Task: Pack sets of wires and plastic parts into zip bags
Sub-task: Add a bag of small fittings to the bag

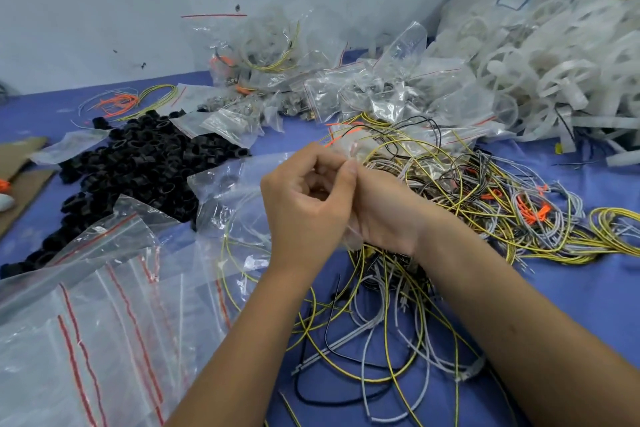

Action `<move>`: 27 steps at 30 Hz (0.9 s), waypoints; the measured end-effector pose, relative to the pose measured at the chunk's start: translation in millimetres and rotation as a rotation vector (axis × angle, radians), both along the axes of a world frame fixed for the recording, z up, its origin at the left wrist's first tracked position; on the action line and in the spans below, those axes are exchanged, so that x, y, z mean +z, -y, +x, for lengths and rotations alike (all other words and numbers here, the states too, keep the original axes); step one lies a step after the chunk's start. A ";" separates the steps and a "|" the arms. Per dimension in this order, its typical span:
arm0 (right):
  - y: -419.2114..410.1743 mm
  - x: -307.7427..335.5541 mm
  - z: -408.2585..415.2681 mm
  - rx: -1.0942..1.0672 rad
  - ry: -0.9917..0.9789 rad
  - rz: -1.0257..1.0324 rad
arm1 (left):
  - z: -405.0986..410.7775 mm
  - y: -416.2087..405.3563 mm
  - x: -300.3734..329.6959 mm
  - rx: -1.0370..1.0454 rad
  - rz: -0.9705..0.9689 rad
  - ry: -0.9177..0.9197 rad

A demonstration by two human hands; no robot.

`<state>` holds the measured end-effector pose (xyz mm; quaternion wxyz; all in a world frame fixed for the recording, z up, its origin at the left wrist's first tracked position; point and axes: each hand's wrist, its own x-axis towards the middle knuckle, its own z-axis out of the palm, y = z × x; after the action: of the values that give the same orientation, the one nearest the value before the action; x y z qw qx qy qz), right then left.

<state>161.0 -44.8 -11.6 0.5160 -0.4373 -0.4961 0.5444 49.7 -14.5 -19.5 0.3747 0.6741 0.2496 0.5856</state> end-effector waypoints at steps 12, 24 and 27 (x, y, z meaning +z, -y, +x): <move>54.5 37.0 85.3 -0.745 1.030 0.173 | 21.0 -7.8 -4.5 0.013 -0.019 -0.157; 127.3 26.4 178.9 -0.475 1.351 -0.407 | 80.2 17.9 4.6 -0.071 0.097 -0.244; 123.4 17.5 183.7 -0.494 1.365 -0.348 | 81.9 19.4 1.0 -0.063 0.084 -0.248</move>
<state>344.6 -168.2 5.9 0.1239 -0.8522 -0.5001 0.0910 131.7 -34.0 -18.5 0.3309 0.7638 0.2480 0.4956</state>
